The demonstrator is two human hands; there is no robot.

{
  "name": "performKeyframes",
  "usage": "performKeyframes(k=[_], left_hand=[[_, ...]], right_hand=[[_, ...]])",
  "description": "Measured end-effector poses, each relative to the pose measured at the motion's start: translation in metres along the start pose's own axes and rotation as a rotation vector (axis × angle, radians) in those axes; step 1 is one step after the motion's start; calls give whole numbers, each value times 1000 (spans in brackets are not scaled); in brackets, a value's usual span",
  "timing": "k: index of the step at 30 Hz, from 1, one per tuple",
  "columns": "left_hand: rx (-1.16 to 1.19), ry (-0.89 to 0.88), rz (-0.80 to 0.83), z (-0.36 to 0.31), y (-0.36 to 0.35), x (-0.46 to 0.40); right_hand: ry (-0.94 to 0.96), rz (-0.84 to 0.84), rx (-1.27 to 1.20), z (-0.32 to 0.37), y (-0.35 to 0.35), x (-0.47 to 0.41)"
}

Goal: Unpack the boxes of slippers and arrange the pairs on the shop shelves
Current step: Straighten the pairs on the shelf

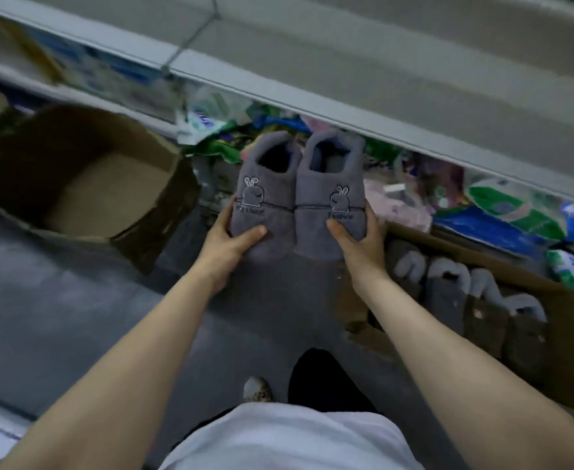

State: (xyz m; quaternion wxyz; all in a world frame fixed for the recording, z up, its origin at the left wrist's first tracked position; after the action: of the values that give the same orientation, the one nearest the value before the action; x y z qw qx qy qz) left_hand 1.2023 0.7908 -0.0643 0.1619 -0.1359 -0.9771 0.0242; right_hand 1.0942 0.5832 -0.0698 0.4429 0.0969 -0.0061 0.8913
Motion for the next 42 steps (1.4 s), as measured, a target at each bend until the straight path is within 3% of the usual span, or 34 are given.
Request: performKeyframes(k=[5,12,20,26,30,42], left_hand=[[48,-88,-136,-37,103,-23],[120,-162,-269,-73,234,-95],[74,-188,-336,-150,367,-212],[95,-201,-340,-194,474,-276],[136,-208,-355,-216,538,-317],[106,-169,-135,-280,733,-448]], right_hand=[[113,170,-11,24,-120,6],[104,351,-63,34,-284,3],[15,349,-107,63,-490,-22],[43,436,-68,92,-617,-24],[47,417,-80,99,-695,-15],[35,182,-157,113,-901,50]])
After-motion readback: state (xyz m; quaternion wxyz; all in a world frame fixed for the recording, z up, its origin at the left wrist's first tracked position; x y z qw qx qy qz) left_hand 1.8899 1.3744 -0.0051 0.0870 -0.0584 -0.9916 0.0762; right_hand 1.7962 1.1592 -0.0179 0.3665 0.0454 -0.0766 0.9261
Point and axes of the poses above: each hand's wrist, its own x-axis away from the middle knuckle, its own y-axis out of the back of the hand, z = x × y, the point moved 1 cm from there along -x, towards the middle knuckle, and after that the axes turned 10 degrees about -z, right-handed, at the moved point
